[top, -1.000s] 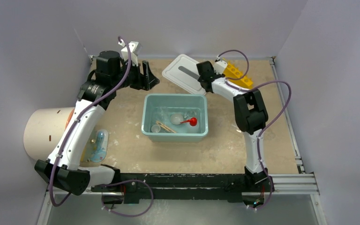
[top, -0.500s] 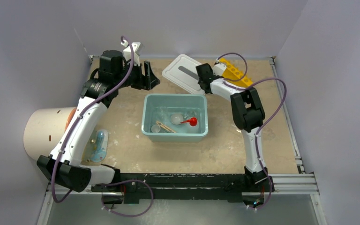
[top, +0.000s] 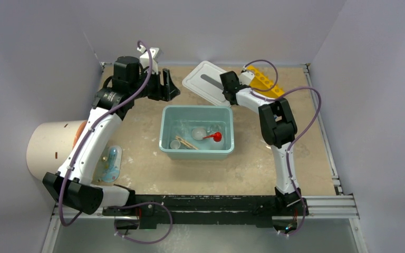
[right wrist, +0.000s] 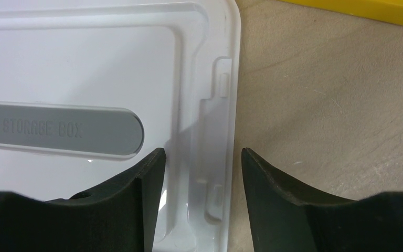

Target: Organize the chemistry lab equipment

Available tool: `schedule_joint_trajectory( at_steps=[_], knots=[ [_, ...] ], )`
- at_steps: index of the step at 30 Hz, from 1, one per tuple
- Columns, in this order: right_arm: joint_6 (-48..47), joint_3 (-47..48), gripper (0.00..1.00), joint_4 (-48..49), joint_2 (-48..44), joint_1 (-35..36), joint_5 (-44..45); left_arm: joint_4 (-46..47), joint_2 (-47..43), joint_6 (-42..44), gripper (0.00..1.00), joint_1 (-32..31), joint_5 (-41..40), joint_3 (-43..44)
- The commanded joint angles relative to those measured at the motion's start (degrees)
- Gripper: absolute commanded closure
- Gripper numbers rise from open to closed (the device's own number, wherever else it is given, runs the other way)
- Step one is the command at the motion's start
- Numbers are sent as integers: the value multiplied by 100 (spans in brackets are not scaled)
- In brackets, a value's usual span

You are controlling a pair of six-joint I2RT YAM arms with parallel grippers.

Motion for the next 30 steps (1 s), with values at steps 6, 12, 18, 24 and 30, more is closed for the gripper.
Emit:
schedule_joint_trajectory(
  at_steps=[6,12,18,24,30],
  knots=[
    [247,-137,47,30,-94,-20,37,149,13,76,38,-14,-19,169],
    [275,-367,49,143,-294,-19,16,158,-3,55,38,-15,16,169],
    [301,-457,50,158,-435,-18,19,166,-22,54,38,-15,7,143],
    [306,-537,51,201,-560,-18,20,175,-36,54,38,-15,16,133],
    [281,-522,51,199,-466,-9,8,179,-46,54,38,-15,16,117]
  ],
)
